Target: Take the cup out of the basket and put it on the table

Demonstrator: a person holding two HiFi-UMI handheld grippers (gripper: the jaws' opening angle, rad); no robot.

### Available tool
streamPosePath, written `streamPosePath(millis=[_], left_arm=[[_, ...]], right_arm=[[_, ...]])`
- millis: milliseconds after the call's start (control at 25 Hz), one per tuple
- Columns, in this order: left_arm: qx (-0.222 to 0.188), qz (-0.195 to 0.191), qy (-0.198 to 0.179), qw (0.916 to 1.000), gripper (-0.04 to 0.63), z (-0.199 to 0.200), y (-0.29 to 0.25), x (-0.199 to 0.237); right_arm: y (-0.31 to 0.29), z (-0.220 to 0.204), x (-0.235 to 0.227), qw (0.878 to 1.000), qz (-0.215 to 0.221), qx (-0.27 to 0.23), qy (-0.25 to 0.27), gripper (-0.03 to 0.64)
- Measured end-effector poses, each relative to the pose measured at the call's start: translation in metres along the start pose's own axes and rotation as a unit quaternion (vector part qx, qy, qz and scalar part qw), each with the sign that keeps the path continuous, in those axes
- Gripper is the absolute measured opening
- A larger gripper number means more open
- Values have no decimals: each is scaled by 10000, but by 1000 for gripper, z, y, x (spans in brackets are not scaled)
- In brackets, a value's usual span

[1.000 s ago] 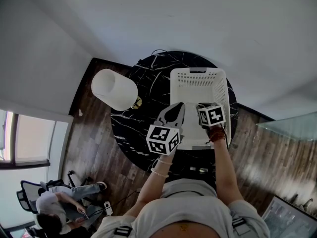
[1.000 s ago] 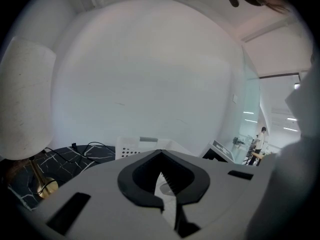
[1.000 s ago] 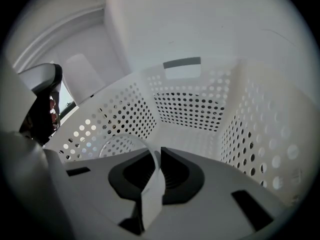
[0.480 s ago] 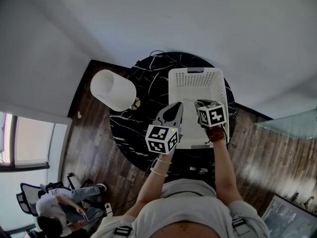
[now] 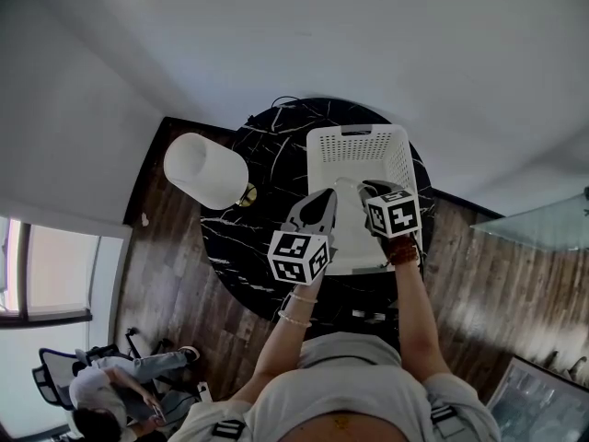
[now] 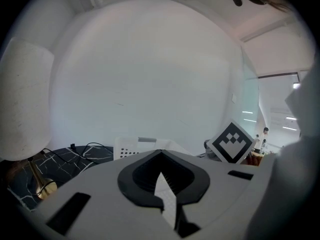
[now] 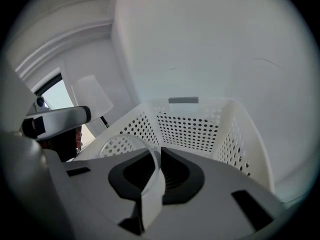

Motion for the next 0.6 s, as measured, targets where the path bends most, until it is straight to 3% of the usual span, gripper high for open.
streamPosePath(millis=[600], left_arm=[[52, -157, -77, 9998, 6, -3, -3, -10]], right_arm=[[32, 22, 7, 9986, -132, -506, 113, 35]])
Point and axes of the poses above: the fingertips, and each gripper's own axes: y backward along the fingers, x to its left, z out of its top, the point moved 2 cm from there along y, backward along the fingers, and after that the axes turned 5 degrees about -x, right-handed, at the moved point
